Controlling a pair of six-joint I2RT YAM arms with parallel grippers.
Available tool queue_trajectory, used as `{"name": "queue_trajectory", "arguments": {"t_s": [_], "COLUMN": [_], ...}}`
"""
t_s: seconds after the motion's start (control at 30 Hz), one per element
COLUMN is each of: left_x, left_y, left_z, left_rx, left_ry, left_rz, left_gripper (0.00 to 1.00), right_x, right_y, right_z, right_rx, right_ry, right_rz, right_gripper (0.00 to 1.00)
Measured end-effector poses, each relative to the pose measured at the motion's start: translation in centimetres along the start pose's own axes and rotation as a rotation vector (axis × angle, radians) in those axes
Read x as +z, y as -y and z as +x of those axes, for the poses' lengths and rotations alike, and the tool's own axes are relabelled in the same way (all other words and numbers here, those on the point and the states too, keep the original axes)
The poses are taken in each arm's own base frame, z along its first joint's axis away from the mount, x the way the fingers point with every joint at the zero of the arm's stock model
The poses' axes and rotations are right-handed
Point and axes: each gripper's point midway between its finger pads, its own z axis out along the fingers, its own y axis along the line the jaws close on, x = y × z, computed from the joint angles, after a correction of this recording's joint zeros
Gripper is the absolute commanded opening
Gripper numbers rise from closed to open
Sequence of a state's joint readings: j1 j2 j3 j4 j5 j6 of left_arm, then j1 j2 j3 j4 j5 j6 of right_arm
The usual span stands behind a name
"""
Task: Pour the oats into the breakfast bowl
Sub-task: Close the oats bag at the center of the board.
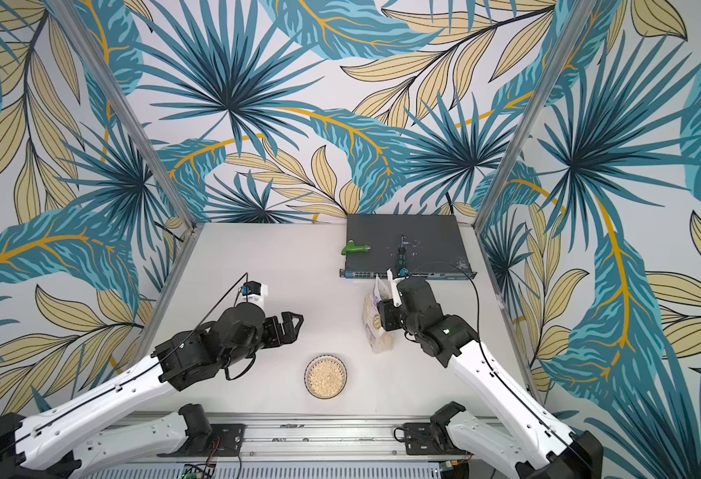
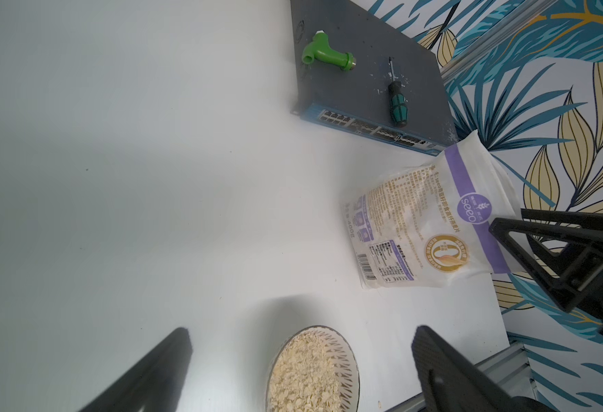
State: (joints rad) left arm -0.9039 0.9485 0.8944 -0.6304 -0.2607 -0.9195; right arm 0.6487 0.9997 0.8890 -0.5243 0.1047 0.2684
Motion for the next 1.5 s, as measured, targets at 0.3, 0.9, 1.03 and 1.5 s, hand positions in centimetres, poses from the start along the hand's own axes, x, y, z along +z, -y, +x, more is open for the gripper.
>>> {"name": "queue_trajectory", "arguments": {"t_s": [0.3, 0.9, 1.03, 1.5], "left_x": [0.0, -0.2, -0.3, -0.3], "left_y": [0.2, 0.0, -0.2, -0.4], "left_z": [-0.1, 0.2, 0.3, 0.4], "left_rx": [-0.002, 0.015, 0.016, 0.026], "left_ry": [0.002, 0.000, 0.001, 0.008], "left_rz": [0.007, 0.018, 0.020, 0.028], "left_gripper": [1.00, 1.00, 1.00, 1.00], "right_x": [2.3, 4.6, 4.8, 5.4], "right_y": [0.1, 0.8, 1.0, 1.5], "right_z": [-0.1, -3.7, -4.0, -5.8], "right_rx": [-0.040, -0.007, -0.003, 0.028], "right_ry": [-0.023, 0.059, 0.069, 0.107], "right_rz": [0.026, 0.028, 0.029, 0.016], "right_gripper": [0.00, 0.00, 0.00, 0.53]}}
